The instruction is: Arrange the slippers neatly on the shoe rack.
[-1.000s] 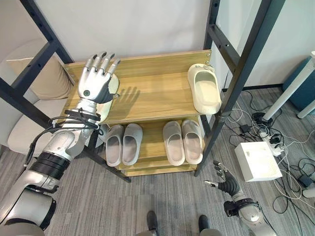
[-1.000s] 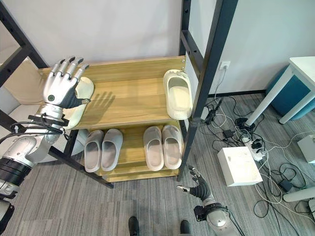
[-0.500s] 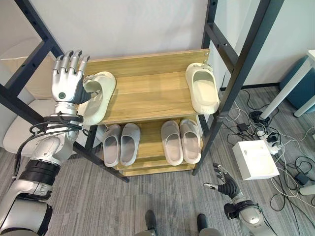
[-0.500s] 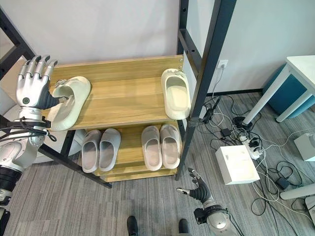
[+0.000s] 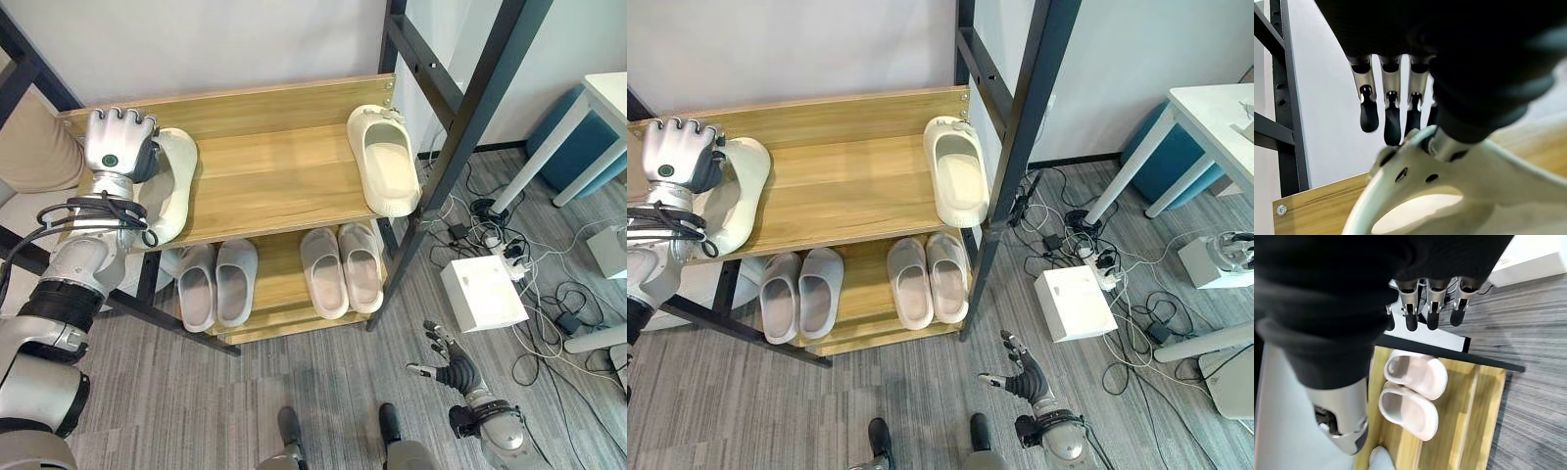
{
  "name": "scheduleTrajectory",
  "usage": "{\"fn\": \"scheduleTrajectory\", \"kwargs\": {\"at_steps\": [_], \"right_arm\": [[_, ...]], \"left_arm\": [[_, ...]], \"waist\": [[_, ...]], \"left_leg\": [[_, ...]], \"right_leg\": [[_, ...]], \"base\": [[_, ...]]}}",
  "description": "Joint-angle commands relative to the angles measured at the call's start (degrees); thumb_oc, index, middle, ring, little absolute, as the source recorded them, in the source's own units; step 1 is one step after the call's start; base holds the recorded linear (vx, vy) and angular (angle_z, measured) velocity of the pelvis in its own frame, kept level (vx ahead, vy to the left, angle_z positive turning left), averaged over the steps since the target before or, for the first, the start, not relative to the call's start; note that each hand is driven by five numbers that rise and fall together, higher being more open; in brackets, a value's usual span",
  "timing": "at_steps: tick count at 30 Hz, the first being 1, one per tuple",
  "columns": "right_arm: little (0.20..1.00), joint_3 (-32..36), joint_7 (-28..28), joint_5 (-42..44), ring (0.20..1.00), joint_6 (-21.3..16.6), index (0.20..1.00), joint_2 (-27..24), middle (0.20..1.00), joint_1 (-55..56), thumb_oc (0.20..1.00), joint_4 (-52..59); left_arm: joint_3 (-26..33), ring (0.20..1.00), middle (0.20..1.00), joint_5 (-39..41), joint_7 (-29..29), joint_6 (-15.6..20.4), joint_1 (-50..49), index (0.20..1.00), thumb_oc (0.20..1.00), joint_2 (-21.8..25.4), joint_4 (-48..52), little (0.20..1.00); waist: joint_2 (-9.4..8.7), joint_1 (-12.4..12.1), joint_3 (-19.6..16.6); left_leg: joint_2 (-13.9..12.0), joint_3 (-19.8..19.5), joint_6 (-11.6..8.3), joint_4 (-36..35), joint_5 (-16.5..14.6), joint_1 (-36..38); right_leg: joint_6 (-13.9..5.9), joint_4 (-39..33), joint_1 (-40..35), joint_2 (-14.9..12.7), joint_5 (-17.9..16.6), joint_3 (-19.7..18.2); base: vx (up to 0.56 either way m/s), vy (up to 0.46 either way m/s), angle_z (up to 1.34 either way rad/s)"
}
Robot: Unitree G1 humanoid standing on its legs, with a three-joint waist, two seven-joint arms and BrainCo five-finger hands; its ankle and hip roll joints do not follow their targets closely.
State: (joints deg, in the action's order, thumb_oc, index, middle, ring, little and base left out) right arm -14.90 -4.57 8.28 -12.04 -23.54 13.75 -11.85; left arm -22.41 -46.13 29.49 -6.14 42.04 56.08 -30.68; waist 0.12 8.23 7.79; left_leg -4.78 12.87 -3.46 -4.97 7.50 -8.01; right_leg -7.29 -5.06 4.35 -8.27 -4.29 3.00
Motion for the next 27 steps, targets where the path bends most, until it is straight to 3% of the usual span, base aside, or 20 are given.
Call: {"fn": "scheduleTrajectory", "kwargs": {"at_steps": [1, 10, 18, 27], "right_arm": [[1.0, 1.15, 0.17, 1.97, 1.0, -2.72, 1.0, -1.16, 1.0, -2.3, 1.0, 3.88], [1.0, 1.45, 0.23, 2.19, 1.0, -2.8, 1.0, -0.76, 1.0, -1.8, 1.0, 4.27], [1.0, 1.32, 0.06, 2.42, 1.0, -2.78, 1.0, -0.72, 1.0, -0.81, 1.0, 4.84], [1.0, 2.39, -0.56, 3.58, 1.0, -2.85, 1.0, -1.88, 1.0, 0.57, 1.0, 5.69]], "left_arm": [[1.95, 0.2, 0.2, 1.08, 1.17, -0.11, 7.38, 0.2, 0.2, 3.13, -2.33, 0.2], [1.32, 0.2, 0.2, -1.91, 0.43, 1.53, 6.18, 0.2, 0.2, 0.94, 3.97, 0.2], [-0.75, 0.2, 0.2, -4.77, 0.78, 3.05, 7.84, 0.2, 0.2, -3.8, 11.03, 0.2], [-7.37, 0.2, 0.2, -5.64, 0.18, 2.57, 14.19, 0.2, 0.2, -7.25, 7.23, 0.2]], "waist": [[-0.13, 0.05, 0.84], [0.26, 0.05, 0.09], [1.06, 0.88, 0.11], [2.55, 3.4, 0.38]], "left_leg": [[-0.37, -0.76, -0.45, -0.03, -9.3, 6.61], [-0.35, -1.13, -0.5, -0.03, -9.66, 7.62], [-0.43, -1.47, -0.64, -0.03, -9.52, 7.98], [-0.88, 0.04, -0.93, -0.03, -8.98, 8.25]], "right_leg": [[-5.12, 0.1, -1.04, -2.36, 1.71, 2.25], [-4.94, 0.06, -2.06, -2.44, 2.25, 2.59], [-4.79, 0.06, -2.59, -2.38, 2.62, 2.63], [-4.74, 0.08, -1.58, -2.03, 2.02, 0.77]], "base": [[0.02, 0.008, -0.05], [0.0, 0.0, 0.0], [-0.01, -0.025, -0.01], [-0.02, -0.044, -0.07]]}}
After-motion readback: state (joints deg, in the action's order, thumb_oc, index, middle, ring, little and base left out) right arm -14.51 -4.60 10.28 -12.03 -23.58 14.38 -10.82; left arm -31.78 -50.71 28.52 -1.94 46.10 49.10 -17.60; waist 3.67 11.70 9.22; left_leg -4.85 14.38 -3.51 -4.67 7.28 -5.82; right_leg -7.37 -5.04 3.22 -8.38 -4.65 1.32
